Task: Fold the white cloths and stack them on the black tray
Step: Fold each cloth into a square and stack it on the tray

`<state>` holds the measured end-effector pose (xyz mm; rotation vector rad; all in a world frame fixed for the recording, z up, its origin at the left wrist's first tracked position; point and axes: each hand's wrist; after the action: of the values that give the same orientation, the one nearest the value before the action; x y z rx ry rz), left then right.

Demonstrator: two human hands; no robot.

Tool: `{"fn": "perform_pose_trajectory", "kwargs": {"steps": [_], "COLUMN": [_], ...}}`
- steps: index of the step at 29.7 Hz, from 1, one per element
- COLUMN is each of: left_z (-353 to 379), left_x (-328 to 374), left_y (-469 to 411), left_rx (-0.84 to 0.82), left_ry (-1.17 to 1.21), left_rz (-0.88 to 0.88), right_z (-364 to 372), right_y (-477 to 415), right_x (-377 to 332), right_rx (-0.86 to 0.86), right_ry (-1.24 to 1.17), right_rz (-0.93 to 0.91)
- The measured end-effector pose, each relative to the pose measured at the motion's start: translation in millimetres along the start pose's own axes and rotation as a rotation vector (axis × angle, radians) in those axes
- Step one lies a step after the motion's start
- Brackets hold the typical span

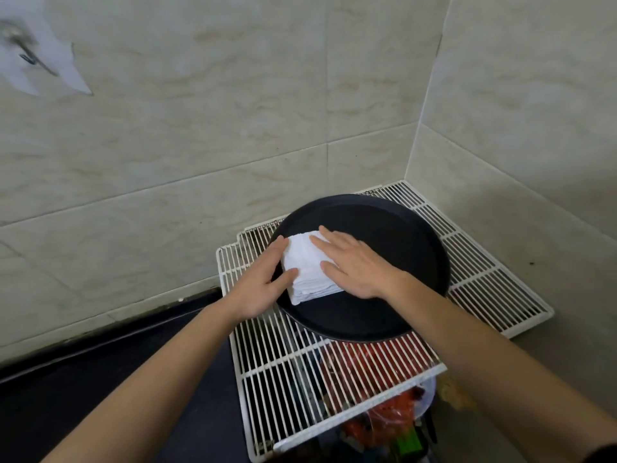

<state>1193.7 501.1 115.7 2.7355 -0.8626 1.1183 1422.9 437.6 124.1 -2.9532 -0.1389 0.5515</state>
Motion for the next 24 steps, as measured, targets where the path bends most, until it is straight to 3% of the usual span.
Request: {"fn": "perform_pose_trajectory", "kwargs": {"steps": [6, 8, 12, 17, 24], "left_z": [-1, -13, -53, -110, -196], "left_x": [-8, -10, -24, -57, -121], "left_y": [-4, 0, 23, 95, 262], "left_rx": [0.015, 0.105, 0.329, 0.512, 0.562], "left_ry": [-0.016, -0.082, -0.336, -0.719, -0.925], "left_rz": [0.006, 0.076, 0.050, -0.110, -0.530], "right_z": [4, -4, -19, 2, 76], "right_y": [2, 0, -15, -46, -57], "right_x": [2, 0, -17, -93, -269], "right_rx": [0.023, 0.084, 0.309, 0.451, 0.371], "right_ry": [0.005, -0.008, 0.033, 0.071, 0.090], "right_rz": [0.015, 0.018, 0.013, -0.040, -0.315]}}
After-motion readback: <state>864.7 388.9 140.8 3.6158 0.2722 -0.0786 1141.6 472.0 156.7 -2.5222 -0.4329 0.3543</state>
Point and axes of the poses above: each hand's wrist, its own y-axis away from the middle knuckle, its own z-axis out of the palm, x = y × z, and after that the axes turned 14 degrees about x, right-handed
